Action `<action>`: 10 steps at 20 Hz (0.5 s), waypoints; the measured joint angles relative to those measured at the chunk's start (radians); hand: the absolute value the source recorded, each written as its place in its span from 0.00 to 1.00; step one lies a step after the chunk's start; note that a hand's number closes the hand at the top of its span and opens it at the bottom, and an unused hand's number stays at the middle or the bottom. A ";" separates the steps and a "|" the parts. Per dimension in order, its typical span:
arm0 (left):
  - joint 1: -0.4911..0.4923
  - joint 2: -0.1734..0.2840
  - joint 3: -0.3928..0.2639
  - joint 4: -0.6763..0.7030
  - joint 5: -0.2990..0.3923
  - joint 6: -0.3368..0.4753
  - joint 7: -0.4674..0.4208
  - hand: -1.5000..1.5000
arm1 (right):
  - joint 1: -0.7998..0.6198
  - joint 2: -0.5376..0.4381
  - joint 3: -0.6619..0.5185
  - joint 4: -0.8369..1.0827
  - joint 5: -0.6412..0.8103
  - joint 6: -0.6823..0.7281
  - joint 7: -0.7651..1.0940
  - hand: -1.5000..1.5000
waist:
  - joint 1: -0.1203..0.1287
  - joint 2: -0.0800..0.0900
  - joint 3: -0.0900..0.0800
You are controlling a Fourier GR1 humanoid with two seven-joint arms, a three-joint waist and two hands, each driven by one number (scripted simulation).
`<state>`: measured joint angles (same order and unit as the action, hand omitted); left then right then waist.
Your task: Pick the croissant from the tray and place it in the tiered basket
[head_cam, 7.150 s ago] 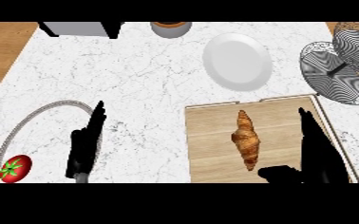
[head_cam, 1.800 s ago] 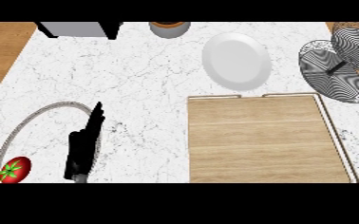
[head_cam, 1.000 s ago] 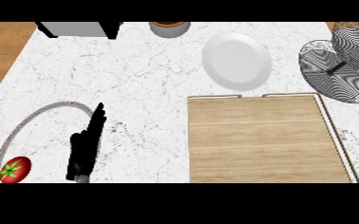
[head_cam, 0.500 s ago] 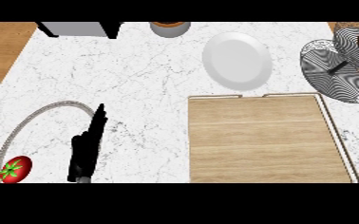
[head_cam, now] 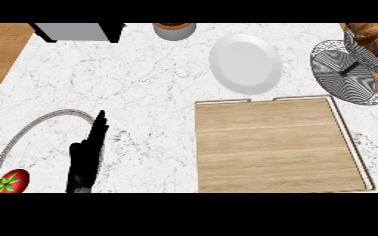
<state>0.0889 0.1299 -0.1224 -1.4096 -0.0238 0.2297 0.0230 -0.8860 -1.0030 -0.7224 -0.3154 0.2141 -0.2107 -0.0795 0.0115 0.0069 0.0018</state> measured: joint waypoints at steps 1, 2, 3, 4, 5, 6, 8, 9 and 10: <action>-0.005 0.009 0.011 0.007 0.006 -0.007 0.003 0.50 | 0.018 -0.029 -0.016 0.006 -0.012 0.010 0.004 0.00 | -0.004 0.000 0.000; -0.004 0.003 0.009 0.007 0.004 -0.003 0.003 0.50 | 0.045 -0.057 -0.035 0.014 -0.028 0.025 0.004 0.00 | -0.008 -0.001 0.000; -0.002 0.000 0.009 0.011 0.003 -0.001 -0.002 0.50 | 0.072 -0.086 -0.056 0.025 -0.045 0.044 0.000 0.00 | -0.011 -0.002 0.000; 0.004 0.002 0.013 0.015 0.005 -0.002 -0.007 0.50 | 0.101 -0.109 -0.076 0.031 -0.063 0.058 -0.004 0.00 | -0.014 -0.003 0.000; 0.005 0.000 0.011 0.009 0.003 0.000 -0.007 0.50 | 0.132 -0.137 -0.096 0.040 -0.079 0.081 -0.004 0.00 | -0.017 -0.004 0.000; 0.009 -0.001 0.011 0.000 0.005 -0.001 -0.002 0.50 | 0.166 -0.166 -0.115 0.051 -0.096 0.110 -0.009 0.00 | -0.020 -0.005 0.001; 0.017 0.004 0.017 -0.008 0.008 -0.003 -0.001 0.50 | 0.236 -0.226 -0.155 0.075 -0.130 0.181 -0.023 0.00 | -0.028 -0.006 0.001; 0.016 0.002 0.018 -0.004 0.007 0.000 -0.004 0.50 | 0.273 -0.249 -0.177 0.088 -0.149 0.211 -0.038 0.00 | -0.030 -0.006 0.002; 0.015 0.001 0.020 -0.003 0.007 0.001 -0.002 0.50 | 0.311 -0.277 -0.195 0.101 -0.163 0.248 -0.044 0.00 | -0.033 -0.006 0.002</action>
<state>0.1039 0.1312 -0.1022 -1.4127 -0.0169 0.2309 0.0209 -0.5748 -1.2798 -0.9175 -0.2139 0.0508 0.0373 -0.1239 -0.0219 0.0004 0.0036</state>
